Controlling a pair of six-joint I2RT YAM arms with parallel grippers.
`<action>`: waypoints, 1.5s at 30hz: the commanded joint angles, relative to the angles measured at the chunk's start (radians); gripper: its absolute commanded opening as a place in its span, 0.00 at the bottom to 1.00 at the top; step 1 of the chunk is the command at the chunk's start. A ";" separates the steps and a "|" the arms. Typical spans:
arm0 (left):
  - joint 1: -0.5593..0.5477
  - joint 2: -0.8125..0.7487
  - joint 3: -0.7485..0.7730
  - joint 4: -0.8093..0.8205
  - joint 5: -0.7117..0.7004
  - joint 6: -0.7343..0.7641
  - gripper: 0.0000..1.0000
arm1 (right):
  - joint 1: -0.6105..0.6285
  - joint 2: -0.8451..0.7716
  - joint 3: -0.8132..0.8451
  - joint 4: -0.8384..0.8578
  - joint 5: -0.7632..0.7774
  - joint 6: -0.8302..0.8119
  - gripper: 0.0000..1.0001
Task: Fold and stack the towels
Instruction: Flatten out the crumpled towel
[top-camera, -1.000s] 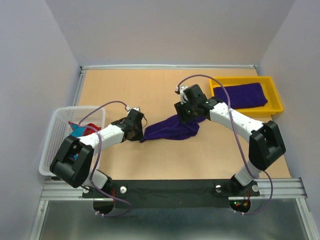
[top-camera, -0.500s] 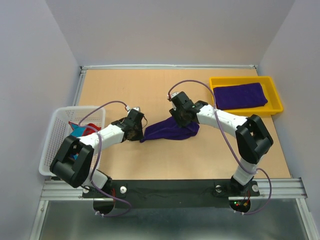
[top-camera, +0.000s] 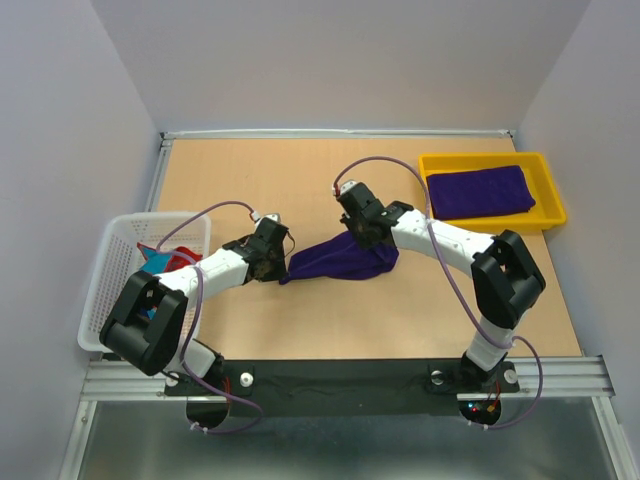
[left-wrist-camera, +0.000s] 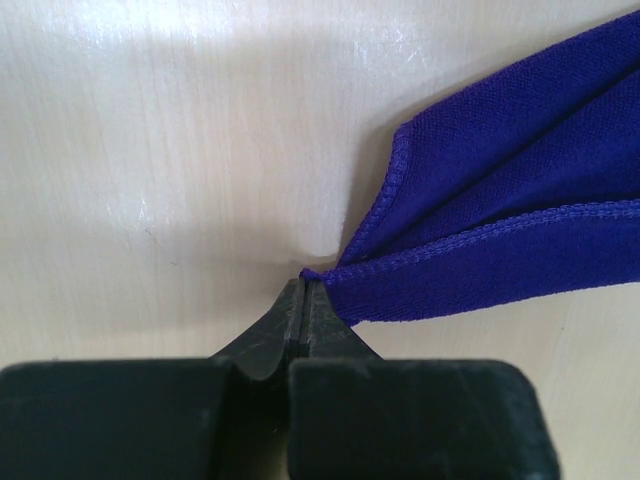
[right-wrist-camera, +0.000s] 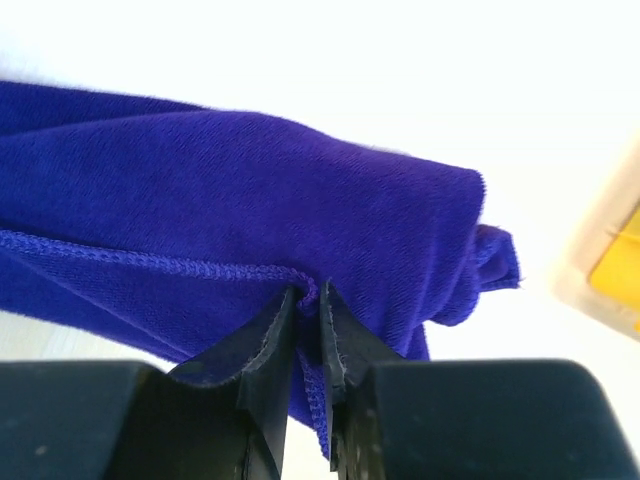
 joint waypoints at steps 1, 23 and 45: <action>-0.006 -0.032 0.029 -0.017 -0.027 0.008 0.00 | 0.007 -0.049 0.042 0.009 0.077 -0.008 0.22; -0.006 -0.032 0.020 -0.021 -0.032 0.017 0.00 | 0.006 -0.070 -0.012 0.008 0.204 0.015 0.38; -0.007 -0.035 0.055 -0.040 -0.029 0.020 0.00 | -0.011 -0.072 0.014 0.009 -0.064 -0.001 0.48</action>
